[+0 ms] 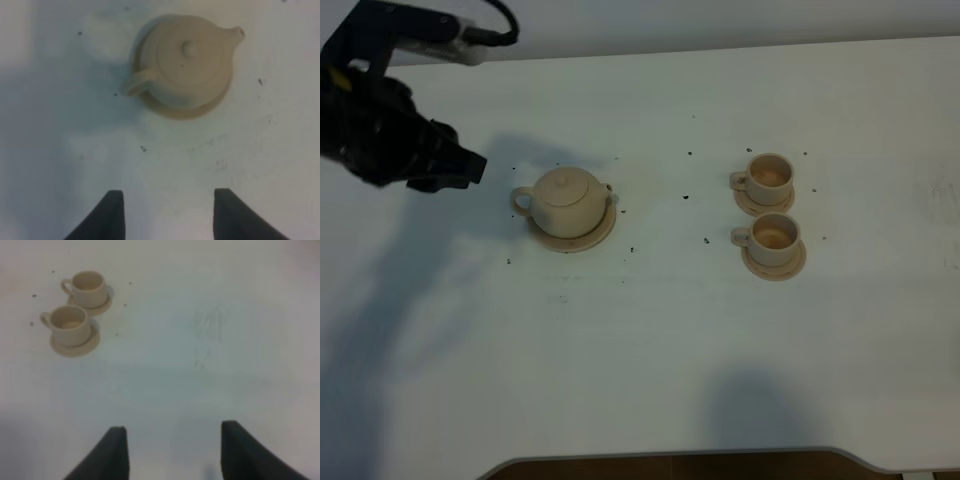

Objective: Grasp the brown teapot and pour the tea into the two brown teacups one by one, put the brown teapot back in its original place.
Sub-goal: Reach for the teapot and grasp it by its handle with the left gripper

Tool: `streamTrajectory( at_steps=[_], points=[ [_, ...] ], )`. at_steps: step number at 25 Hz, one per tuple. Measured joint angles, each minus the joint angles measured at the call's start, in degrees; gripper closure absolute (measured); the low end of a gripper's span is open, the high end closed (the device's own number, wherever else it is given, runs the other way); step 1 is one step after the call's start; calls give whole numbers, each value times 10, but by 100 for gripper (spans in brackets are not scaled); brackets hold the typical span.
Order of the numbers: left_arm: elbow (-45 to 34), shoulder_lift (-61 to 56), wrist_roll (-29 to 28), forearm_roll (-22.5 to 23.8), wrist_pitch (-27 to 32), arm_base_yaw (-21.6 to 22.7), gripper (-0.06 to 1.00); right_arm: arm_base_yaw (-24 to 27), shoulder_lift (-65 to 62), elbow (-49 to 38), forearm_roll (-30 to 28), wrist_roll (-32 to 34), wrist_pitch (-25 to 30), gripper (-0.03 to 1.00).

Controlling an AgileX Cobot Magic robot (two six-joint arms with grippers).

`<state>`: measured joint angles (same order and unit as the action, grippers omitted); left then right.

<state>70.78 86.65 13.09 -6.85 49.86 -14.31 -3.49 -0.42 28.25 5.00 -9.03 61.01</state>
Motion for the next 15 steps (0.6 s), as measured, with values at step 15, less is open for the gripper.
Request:
streamTrajectory(
  at_steps=[15],
  points=[
    [107, 140, 373, -51, 81, 0, 53, 0, 0, 0, 0, 0, 0, 53]
  ],
)
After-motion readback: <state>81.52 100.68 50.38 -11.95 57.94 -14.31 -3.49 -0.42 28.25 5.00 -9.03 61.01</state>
